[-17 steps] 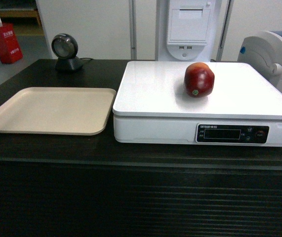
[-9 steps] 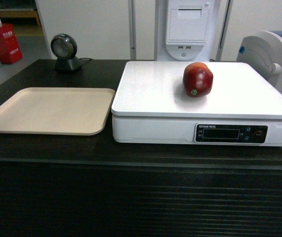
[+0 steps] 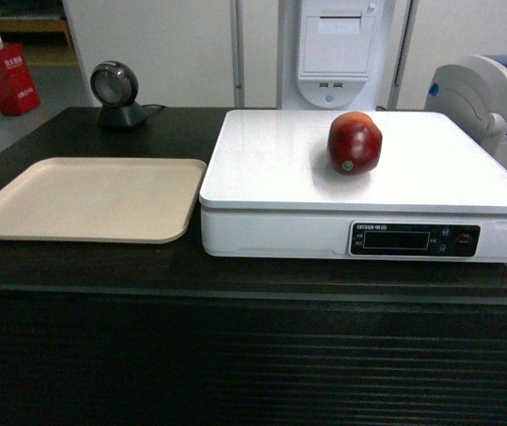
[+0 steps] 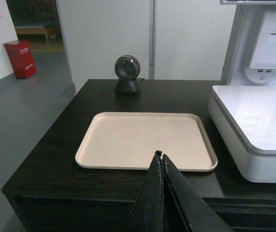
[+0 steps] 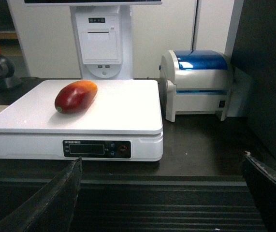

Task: Place dark red mango on scale at checkout

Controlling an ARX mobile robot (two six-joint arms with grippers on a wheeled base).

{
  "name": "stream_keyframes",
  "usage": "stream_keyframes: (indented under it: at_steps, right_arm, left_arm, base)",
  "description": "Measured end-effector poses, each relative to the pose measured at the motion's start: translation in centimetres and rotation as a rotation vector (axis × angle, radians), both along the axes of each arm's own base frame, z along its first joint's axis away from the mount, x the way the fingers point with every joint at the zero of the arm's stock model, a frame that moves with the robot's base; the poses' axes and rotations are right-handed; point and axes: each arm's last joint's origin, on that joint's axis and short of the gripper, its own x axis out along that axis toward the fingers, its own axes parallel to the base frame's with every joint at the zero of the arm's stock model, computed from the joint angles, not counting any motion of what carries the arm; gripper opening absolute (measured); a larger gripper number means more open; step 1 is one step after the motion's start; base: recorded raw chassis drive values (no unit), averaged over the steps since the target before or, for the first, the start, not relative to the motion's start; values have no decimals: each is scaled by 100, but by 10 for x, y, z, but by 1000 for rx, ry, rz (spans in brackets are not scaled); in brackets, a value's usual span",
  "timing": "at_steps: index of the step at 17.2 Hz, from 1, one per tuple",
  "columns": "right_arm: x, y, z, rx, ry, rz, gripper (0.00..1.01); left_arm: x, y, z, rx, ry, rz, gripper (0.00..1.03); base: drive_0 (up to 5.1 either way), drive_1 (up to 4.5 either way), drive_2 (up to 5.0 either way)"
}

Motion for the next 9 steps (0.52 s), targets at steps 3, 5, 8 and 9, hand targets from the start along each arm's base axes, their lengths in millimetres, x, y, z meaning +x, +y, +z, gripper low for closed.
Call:
stream_keyframes:
  at_steps: [3, 5, 8, 9]
  right_arm:
    - [0, 0, 0, 0, 0, 0, 98]
    - [0, 0, 0, 0, 0, 1, 98]
    - [0, 0, 0, 0, 0, 1, 98]
    - [0, 0, 0, 0, 0, 1, 98]
  left_arm:
    - [-12, -1, -7, 0, 6, -18, 2]
    - [-18, -1, -9, 0, -6, -17, 2]
    - [-25, -1, -16, 0, -5, -18, 2]
    - [-28, -1, -14, 0, -19, -18, 2]
  base:
    - [0, 0, 0]
    - [0, 0, 0]
    - [0, 0, 0]
    - [0, 0, 0]
